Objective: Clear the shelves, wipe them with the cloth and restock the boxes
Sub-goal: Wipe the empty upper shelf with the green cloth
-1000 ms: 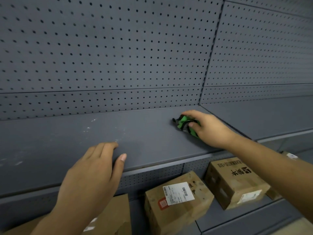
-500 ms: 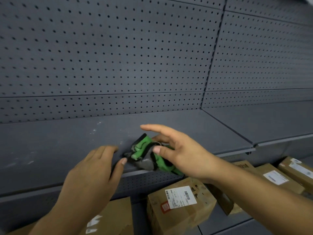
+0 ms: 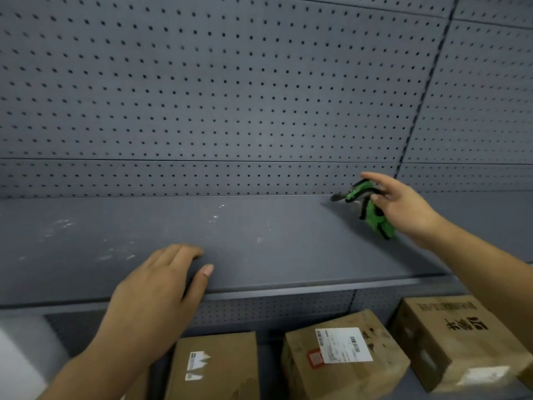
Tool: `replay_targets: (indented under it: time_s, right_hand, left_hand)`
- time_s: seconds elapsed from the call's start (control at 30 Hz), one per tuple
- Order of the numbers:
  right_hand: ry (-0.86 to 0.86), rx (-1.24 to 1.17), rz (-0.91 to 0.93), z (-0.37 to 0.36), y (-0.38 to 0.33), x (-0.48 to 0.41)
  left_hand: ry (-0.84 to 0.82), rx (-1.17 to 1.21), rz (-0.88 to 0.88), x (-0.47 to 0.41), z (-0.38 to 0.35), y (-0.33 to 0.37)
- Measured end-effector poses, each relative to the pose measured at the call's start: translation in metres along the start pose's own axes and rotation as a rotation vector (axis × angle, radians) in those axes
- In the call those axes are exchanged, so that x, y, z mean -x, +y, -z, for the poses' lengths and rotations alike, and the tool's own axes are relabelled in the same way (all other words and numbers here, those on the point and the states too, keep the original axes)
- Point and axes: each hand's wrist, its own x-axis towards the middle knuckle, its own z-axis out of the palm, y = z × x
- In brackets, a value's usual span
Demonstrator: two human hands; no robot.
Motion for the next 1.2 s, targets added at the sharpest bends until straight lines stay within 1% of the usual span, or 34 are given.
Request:
replay_targets:
  time_s: [0.1, 0.17, 0.23, 0.33, 0.53, 0.73, 1.0, 1.2]
  right_hand:
    - [-0.008, 0.248, 0.052, -0.013, 0.013, -0.034]
    - [-0.04, 0.321, 0.017, -0.026, 0.018, -0.057]
    - [-0.061, 0.342, -0.038, -0.041, 0.018, -0.073]
    - [-0.09, 0.322, -0.045, -0.061, 0.006, -0.084]
    - [-0.152, 0.23, 0.032, -0.094, -0.025, -0.084]
    - [-0.248, 0.101, 0.108, -0.12, -0.053, -0.07]
    - [-0.444, 0.055, 0.296, -0.13, -0.091, -0.006]
    - [-0.521, 0.061, 0.427, -0.12, -0.103, 0.05]
  left_hand:
    - [0.073, -0.006, -0.038, 0.003, -0.005, -0.006]
    - [0.115, -0.014, -0.049, 0.004, -0.008, -0.007]
    - [0.139, -0.01, -0.062, 0.005, -0.009, -0.006]
    - [0.152, -0.017, -0.063, 0.005, -0.009, -0.005]
    - [0.138, -0.008, -0.066, 0.006, -0.011, -0.007]
    - [0.142, -0.018, -0.056, 0.006, -0.012, -0.009]
    - [0.156, 0.008, -0.069, 0.006, -0.014, -0.009]
    - [0.175, 0.004, -0.077, 0.006, -0.015, -0.009]
